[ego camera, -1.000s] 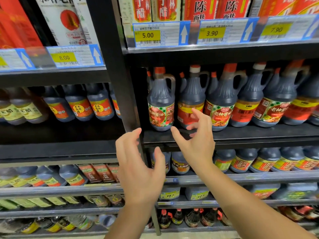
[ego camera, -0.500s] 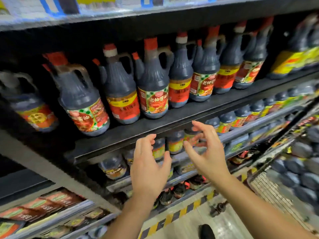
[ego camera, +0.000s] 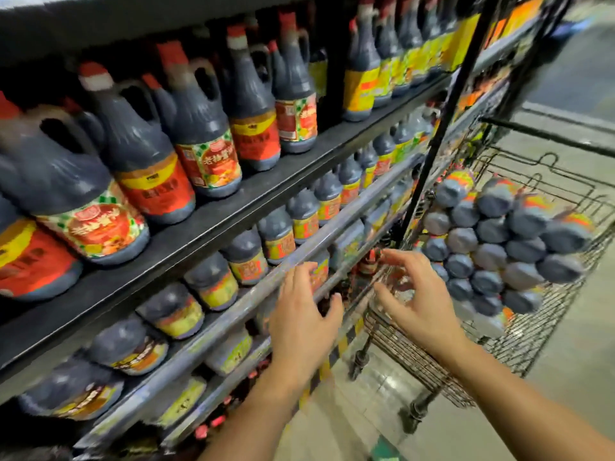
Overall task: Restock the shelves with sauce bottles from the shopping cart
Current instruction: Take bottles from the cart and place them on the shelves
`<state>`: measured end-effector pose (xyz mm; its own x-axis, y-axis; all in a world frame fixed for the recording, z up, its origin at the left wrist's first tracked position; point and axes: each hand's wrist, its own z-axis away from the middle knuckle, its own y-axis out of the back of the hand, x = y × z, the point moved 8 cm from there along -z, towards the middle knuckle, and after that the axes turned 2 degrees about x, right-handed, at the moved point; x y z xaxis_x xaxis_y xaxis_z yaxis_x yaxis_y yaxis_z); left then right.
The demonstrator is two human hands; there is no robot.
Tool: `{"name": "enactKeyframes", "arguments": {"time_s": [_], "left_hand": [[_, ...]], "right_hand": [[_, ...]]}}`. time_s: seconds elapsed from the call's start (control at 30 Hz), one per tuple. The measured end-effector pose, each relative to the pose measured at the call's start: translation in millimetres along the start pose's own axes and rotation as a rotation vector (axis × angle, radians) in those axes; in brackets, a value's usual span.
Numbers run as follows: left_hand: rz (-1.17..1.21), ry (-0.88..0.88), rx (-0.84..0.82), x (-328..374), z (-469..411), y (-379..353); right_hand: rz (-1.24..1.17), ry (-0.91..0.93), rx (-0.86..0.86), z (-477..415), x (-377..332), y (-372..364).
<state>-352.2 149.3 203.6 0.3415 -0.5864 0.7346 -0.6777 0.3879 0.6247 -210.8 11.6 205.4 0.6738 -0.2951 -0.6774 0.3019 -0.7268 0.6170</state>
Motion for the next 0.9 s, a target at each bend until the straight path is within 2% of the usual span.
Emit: {"name": "enactKeyframes", "arguments": {"time_s": [0.27, 0.57, 0.9], "left_hand": [[-0.017, -0.057, -0.161, 105.0, 37.8, -141.5], [-0.028, -0.018, -0.219, 212.5, 70.7, -276.7], [-0.091, -0.011, -0.399, 256.8, 82.4, -398.5]], "right_hand": [[0.073, -0.106, 0.075, 56.2, 117.1, 144.2], [0.106, -0.177, 0.136, 100.6, 233.7, 299.4], [0.228, -0.261, 0.049, 88.2, 330.0, 372.8]]}}
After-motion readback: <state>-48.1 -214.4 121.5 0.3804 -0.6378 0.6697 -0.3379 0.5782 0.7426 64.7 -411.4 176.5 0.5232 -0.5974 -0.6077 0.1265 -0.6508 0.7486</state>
